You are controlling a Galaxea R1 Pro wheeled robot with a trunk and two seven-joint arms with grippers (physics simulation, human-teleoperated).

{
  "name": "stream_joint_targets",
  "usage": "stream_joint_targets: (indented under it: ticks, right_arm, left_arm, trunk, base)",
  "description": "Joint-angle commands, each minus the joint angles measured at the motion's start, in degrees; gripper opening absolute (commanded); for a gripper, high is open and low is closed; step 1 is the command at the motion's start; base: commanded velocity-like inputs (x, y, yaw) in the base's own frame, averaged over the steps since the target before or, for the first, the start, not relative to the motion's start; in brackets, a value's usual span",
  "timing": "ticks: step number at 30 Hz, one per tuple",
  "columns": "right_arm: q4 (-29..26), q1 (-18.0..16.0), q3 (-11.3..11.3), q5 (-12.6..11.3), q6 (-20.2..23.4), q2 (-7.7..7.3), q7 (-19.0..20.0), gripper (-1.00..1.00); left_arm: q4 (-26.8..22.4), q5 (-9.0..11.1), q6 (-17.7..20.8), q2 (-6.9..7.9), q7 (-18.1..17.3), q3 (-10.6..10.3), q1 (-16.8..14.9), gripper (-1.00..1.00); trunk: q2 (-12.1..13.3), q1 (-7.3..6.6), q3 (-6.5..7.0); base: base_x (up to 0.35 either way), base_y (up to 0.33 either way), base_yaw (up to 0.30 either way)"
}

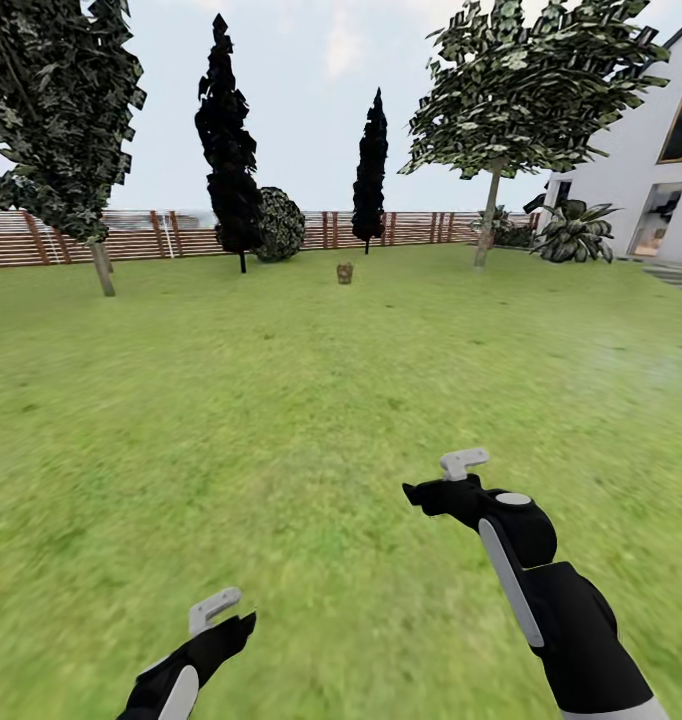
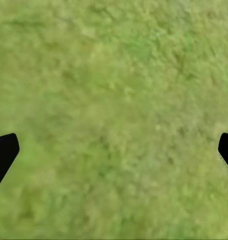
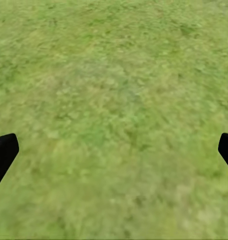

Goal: Take the three Easter eggs out of the wicker basket on the lawn in the garden, then place them on the lawn next to a single tree (choose any tree) so that all three eggs are next to the same tree and none are left in the basket.

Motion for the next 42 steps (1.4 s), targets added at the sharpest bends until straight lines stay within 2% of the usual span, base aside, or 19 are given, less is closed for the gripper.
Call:
stream_joint_targets:
  ticks: [1,42]
  right_arm:
    - [-0.05,-0.05,0.04,-0.41,0.24,-0.05,-0.20,1.00]
    - [0.01,-0.05,-0.02,-0.41,0.24,-0.01,-0.20,1.00]
  left_arm:
    - [-0.10,0.61,0.30,-0.04,0.34,0.08,-0.02,1.00]
    - [-0.02,0.62,0.30,0.05,0.34,0.08,-0.06,1.00]
  trunk:
    - [-0.03,0.03,-0.06]
    - [-0.03,0.03,-0.06]
  base:
    - [0.333,0.000,0.000]
    - [0.334,0.000,0.000]
